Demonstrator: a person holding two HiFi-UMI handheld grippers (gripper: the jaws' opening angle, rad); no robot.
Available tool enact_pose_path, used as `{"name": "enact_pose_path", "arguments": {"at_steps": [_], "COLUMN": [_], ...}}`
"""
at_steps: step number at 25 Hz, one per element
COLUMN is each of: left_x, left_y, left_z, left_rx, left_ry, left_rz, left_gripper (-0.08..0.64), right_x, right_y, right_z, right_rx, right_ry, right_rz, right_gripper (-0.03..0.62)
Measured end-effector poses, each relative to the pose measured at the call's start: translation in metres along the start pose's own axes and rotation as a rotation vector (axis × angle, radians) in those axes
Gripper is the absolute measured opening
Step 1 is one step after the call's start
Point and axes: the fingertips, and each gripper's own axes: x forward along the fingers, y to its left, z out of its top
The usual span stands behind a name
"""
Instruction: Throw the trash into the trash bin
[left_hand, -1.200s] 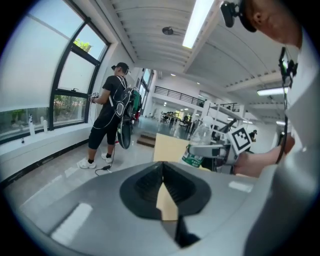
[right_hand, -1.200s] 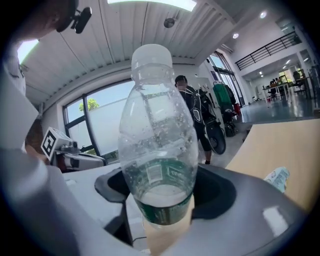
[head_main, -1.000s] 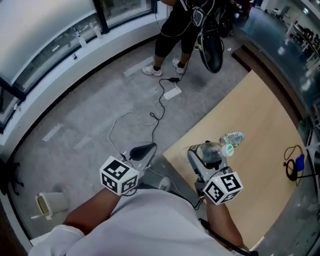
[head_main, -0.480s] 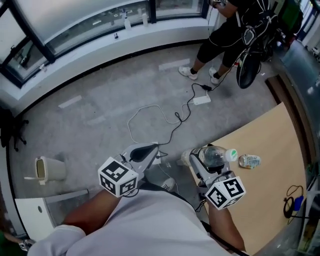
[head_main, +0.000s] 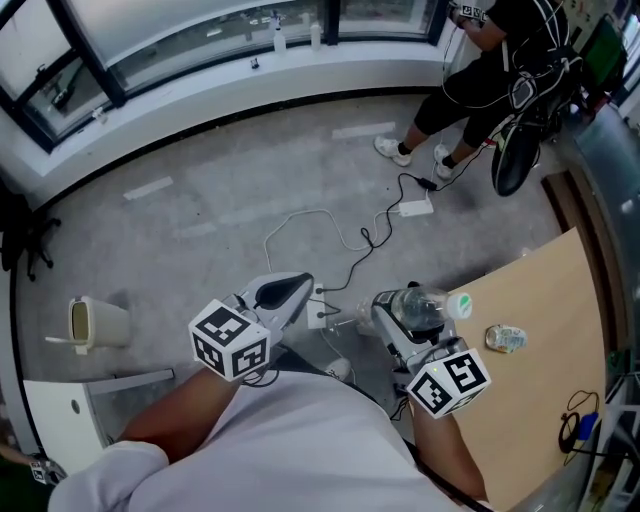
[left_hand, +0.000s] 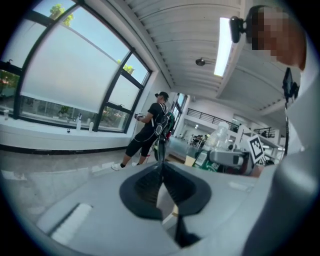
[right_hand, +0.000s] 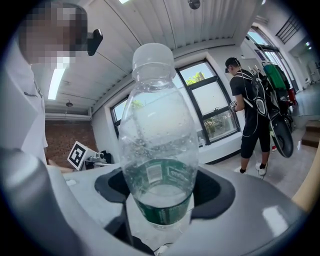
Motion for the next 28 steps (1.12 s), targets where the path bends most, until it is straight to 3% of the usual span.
{"name": "enact_pose_path", "arguments": {"at_steps": [7,15,23,28], "left_x": [-0.005,-0.023,-0.092,-0.147], "left_y": [0.036,0.095,0.175,0.215], "left_z": [0.033,0.060,0.073,0.079], "left_rx": [0.007,0.074,0.059,0.061], "left_ry": [-0.036,-0.094,-0.166,-0.216], "left_rz": [-0.006,0.053,0.169,0.301], "left_gripper": [0.008,0.008,0.008,0.008], "right_x": [0.039,0.119,0.200,0.250], "right_y": [0.014,0.029,0.080,0.124], "right_z": [0.008,0.013,0.010,0.012], "right_rx": [-0.016,-0.047,-0.078,-0.116], "right_ry": [0.040,0.107,0.130,0.163], "right_rz": [0.005,0.079,0.155,0.272], "right_gripper": [0.330,0.330,0.330,0.328]}}
